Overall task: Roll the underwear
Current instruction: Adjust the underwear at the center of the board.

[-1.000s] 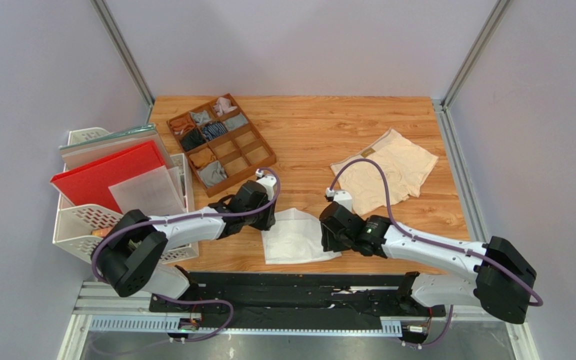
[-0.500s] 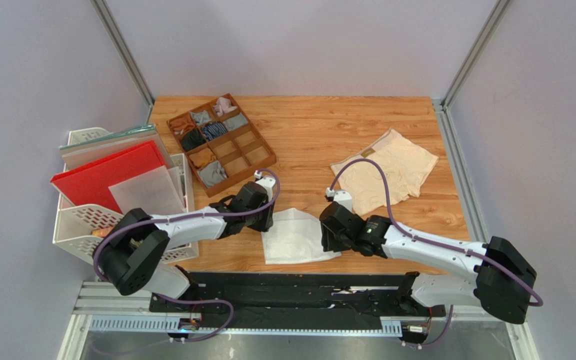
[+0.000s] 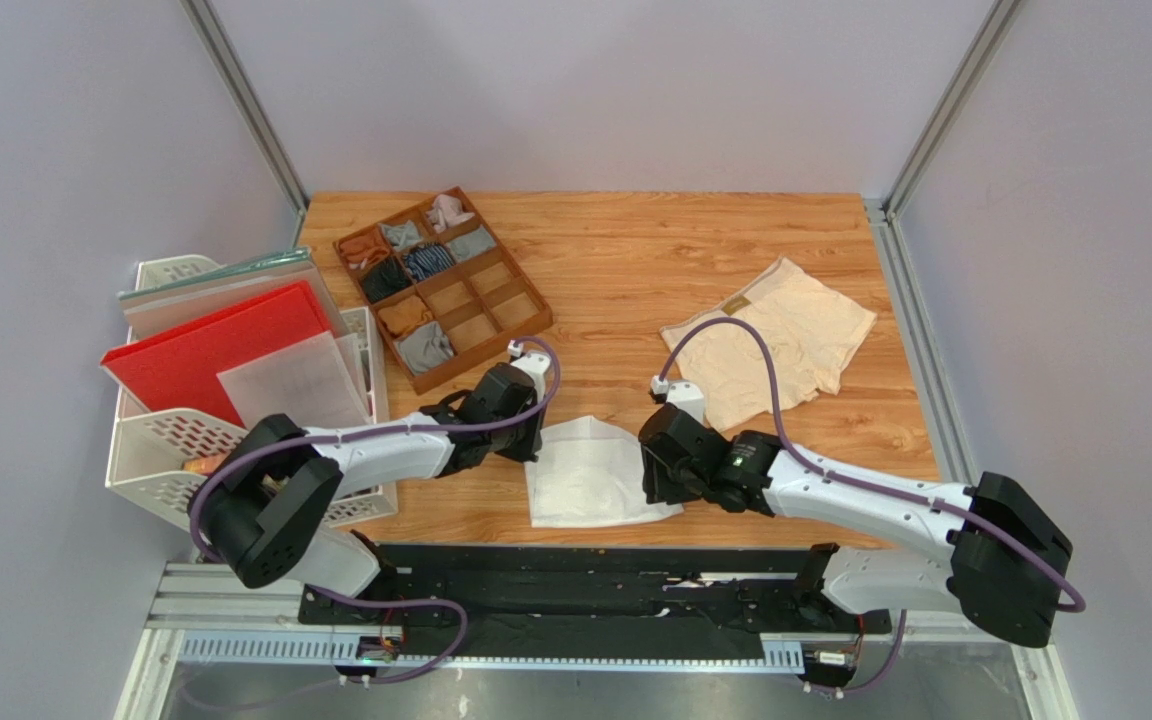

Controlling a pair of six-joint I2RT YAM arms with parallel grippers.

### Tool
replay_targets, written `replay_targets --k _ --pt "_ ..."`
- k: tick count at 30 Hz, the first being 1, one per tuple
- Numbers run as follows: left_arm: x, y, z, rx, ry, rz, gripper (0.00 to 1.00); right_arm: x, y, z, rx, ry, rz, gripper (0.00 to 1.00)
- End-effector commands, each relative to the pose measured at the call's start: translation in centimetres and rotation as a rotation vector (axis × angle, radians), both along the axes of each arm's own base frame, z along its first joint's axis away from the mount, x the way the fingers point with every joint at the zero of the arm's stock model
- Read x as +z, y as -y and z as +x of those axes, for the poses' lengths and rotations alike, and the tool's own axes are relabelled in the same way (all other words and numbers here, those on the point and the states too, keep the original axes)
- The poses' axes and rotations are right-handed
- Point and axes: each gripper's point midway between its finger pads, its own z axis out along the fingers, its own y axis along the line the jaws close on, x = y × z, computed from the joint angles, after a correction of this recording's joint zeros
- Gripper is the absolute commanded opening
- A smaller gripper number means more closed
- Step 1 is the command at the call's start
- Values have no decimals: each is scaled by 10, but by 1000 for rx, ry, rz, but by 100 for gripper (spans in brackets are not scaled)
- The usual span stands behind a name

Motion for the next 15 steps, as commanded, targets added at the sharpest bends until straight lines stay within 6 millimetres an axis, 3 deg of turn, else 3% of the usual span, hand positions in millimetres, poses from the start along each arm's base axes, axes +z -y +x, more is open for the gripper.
replay_targets --k 1,7,15 --pt "0 1 4 8 5 -3 0 5 -5 4 5 20 20 42" --pt "6 9 7 -3 22 -44 0 2 -4 4 6 12 10 42" --pt "4 13 9 -9 7 -42 8 0 -5 3 11 6 10 42"
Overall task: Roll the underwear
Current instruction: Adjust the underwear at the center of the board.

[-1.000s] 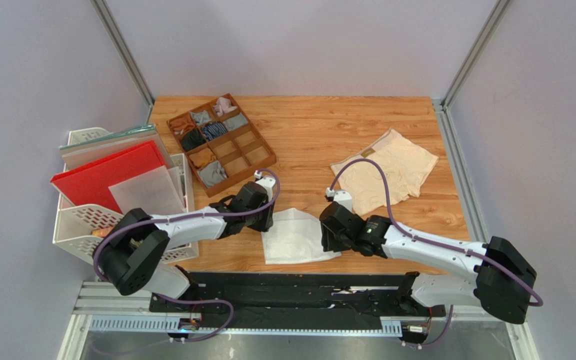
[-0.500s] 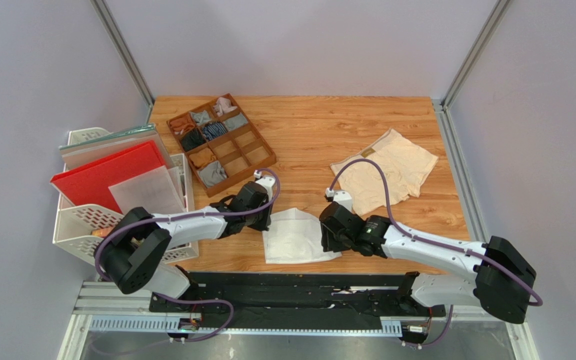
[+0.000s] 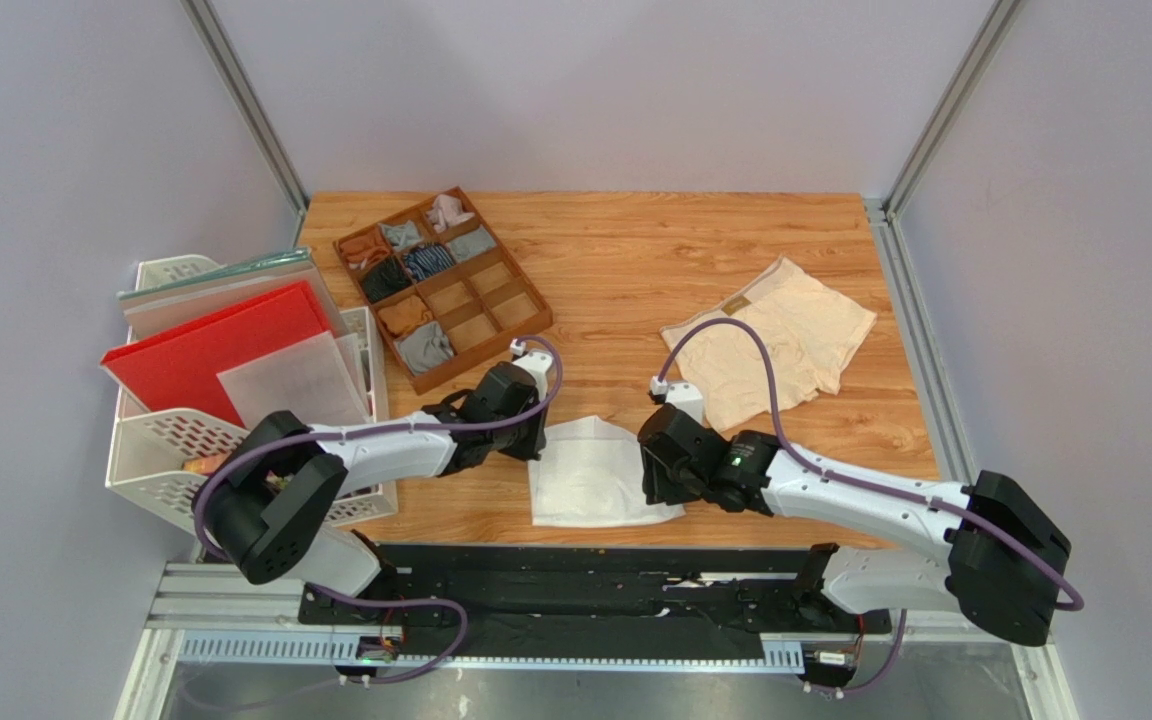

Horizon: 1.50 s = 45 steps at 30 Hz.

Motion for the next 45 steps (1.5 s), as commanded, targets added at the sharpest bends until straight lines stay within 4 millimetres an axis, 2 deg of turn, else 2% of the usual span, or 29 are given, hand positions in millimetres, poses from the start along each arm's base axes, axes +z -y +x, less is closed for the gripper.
replay_targets --k 1,18,34,45 --pt "5 8 8 2 6 -27 8 1 -4 3 7 12 11 42" --pt "15 13 15 17 37 -53 18 -1 -6 1 15 -3 19 42" --pt "17 17 19 21 43 -66 17 -3 -6 -1 21 -13 20 42" --pt "18 19 22 30 52 -77 9 -4 -7 -3 25 -20 21 42"
